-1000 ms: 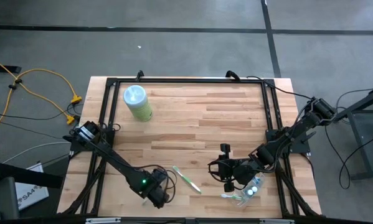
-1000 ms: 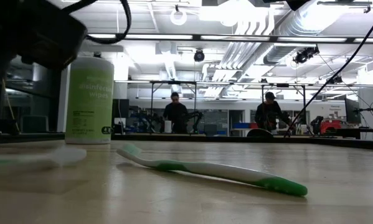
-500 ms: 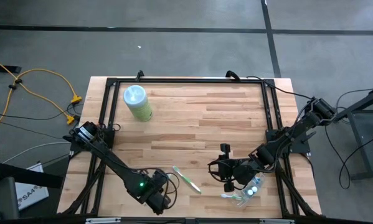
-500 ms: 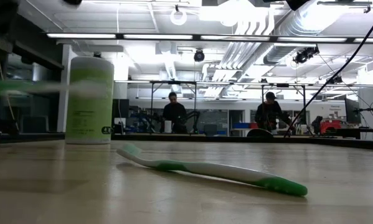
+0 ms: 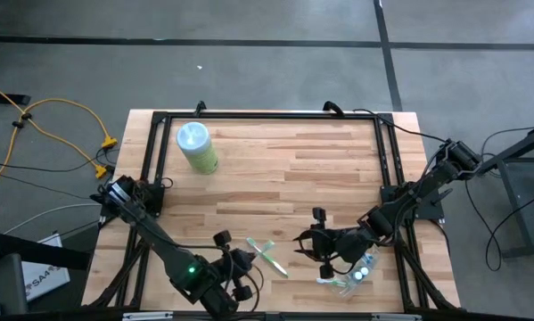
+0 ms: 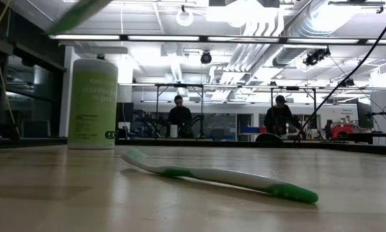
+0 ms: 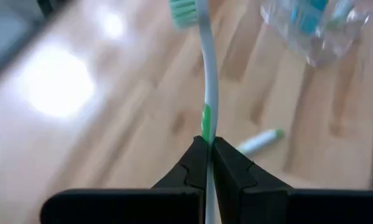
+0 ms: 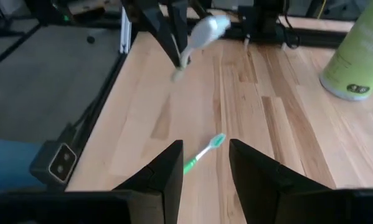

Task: Pick & Place toothbrushing station
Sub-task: Put the left green toothbrush into the left section of the transparent organizer

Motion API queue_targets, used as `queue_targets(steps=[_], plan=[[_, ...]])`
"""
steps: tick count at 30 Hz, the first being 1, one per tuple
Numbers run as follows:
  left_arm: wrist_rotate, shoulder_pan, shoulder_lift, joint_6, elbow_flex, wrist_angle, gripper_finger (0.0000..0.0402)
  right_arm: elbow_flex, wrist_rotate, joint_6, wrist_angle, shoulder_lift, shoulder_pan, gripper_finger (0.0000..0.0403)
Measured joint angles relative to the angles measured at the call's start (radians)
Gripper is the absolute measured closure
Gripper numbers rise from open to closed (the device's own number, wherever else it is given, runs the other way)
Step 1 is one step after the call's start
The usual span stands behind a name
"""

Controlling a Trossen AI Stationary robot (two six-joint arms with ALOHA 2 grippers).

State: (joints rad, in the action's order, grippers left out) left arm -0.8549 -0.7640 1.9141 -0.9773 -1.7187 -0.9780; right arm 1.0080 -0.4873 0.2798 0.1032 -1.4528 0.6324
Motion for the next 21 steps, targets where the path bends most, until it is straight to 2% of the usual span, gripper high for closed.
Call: queue_targets(steps=[4, 9, 21], plan=[[-0.125, -0.001, 0.000, 0.150, 0.000, 0.084, 0.0399, 0.000, 0.000, -0.057, -0.074, 0.000, 0.000, 0.0282], [-0.200, 0.000, 0.000, 0.302, 0.000, 0.220, 0.0399, 0.000, 0.009, -0.152, -0.179, 0.000, 0.000, 0.0282], [-0.220, 0.012, 0.000, 0.687, 0.000, 0.569, 0.0399, 0.000, 0.076, -0.265, -0.296, -0.011, -0.005, 0.0282]])
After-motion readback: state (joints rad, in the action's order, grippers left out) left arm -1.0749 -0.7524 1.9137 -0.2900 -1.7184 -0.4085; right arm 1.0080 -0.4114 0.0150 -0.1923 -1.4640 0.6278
